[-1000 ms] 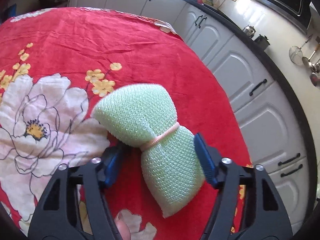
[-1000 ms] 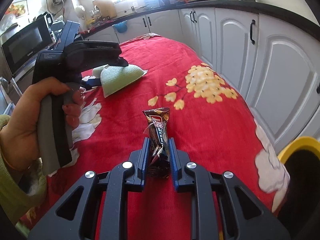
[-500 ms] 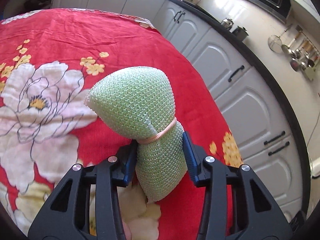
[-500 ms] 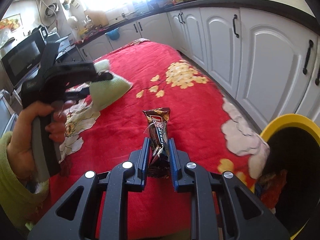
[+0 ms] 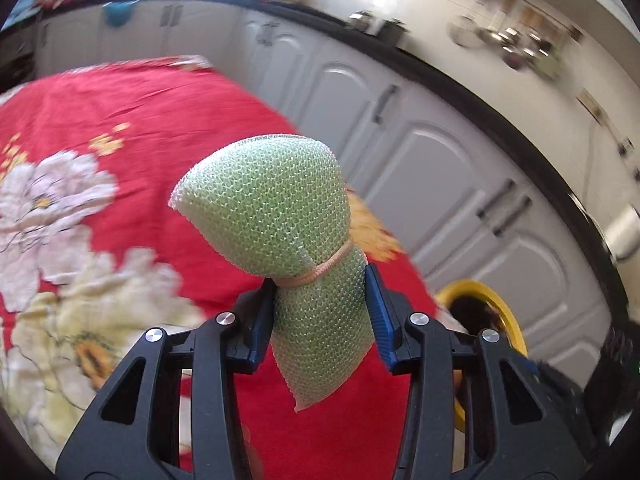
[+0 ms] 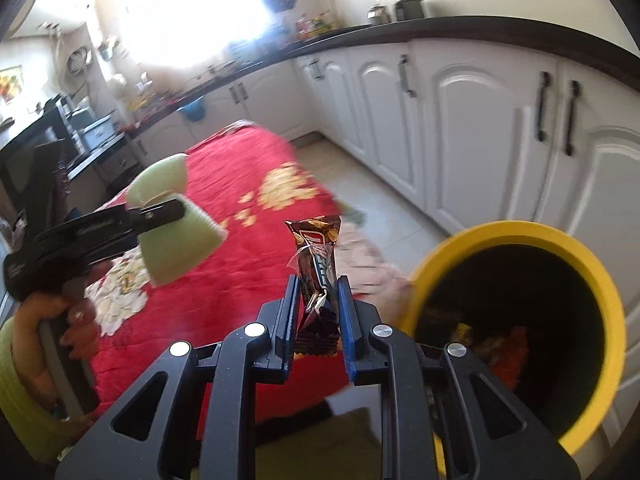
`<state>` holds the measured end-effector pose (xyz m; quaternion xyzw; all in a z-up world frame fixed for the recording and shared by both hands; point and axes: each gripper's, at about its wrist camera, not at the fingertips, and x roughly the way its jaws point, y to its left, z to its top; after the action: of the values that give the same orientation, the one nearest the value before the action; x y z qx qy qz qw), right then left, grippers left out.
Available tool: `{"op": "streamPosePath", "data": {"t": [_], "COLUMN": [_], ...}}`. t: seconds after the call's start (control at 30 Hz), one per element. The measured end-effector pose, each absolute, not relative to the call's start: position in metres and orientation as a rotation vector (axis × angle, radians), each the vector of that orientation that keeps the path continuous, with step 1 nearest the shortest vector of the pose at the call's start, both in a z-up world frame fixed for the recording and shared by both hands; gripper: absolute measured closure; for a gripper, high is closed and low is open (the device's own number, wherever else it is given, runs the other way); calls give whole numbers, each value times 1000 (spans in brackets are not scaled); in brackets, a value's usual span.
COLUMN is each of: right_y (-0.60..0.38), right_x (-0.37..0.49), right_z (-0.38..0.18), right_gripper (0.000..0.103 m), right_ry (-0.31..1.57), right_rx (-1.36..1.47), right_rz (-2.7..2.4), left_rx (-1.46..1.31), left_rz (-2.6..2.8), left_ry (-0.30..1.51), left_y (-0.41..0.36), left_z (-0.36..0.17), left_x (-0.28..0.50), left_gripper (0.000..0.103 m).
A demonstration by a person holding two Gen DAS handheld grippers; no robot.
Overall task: Collect trash
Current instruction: 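Carry the green sponge and brown wrapper over the bin with both tools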
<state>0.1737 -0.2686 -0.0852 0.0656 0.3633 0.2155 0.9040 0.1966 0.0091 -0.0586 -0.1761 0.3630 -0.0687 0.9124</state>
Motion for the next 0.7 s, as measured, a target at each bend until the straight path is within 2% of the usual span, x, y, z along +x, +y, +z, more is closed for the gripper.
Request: {"op": "streamPosePath", "data": {"t": [0.4, 0.7], "right_y": [-358, -400], "right_x": [161, 151], "right_z": [-102, -124], "right_gripper": [85, 85], "right_ry": [755, 782], "right_rx": [210, 269], "right_rz": [275, 206], "left_rx": [-204, -134], "left_rz": [-368, -449], "left_ry": [753, 780], "left_y": [-116, -172], "left_z": [-51, -65], "left_x": [194, 197], "left_gripper": [68, 67]}}
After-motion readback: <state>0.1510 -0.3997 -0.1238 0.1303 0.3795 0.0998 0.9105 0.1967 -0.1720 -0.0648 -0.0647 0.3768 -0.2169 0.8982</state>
